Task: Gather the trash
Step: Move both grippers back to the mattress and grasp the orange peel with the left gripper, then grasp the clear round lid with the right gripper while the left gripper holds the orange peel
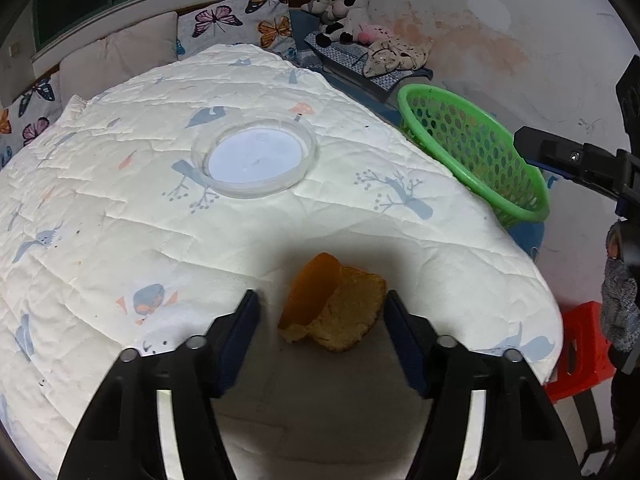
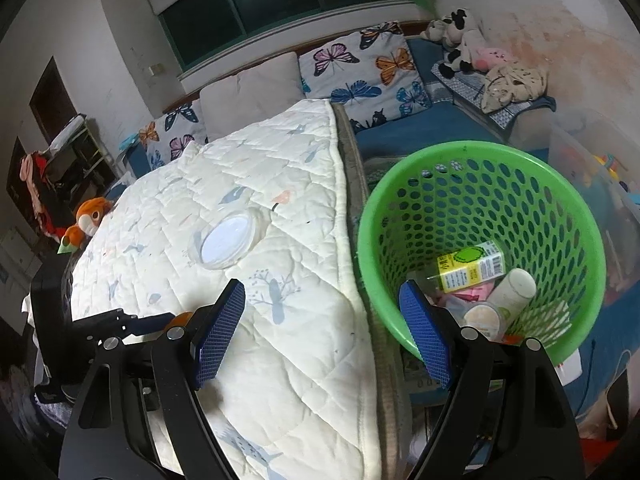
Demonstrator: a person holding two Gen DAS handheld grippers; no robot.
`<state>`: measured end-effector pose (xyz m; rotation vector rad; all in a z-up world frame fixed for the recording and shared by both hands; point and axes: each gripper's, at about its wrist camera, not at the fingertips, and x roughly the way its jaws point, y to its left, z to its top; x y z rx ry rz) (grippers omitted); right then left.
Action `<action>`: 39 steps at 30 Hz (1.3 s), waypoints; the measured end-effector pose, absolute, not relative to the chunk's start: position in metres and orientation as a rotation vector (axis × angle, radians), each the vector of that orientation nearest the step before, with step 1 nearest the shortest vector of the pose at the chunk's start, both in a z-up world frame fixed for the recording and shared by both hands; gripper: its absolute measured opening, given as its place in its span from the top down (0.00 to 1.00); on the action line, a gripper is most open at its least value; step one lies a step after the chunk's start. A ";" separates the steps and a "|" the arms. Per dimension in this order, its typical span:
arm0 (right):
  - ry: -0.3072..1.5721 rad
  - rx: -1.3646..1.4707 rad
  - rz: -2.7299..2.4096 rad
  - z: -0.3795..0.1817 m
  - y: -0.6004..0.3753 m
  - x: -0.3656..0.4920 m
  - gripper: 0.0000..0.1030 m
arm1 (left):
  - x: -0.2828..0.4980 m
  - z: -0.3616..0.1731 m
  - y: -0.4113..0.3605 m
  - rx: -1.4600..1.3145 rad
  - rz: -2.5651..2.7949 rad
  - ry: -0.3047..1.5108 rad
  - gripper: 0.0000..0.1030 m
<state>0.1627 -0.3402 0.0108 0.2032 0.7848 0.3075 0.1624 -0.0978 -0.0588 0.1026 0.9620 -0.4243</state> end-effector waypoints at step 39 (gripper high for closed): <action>0.919 -0.115 0.492 -0.038 -0.172 0.257 0.06 | 0.167 -0.016 0.037 -0.156 -0.242 0.841 0.72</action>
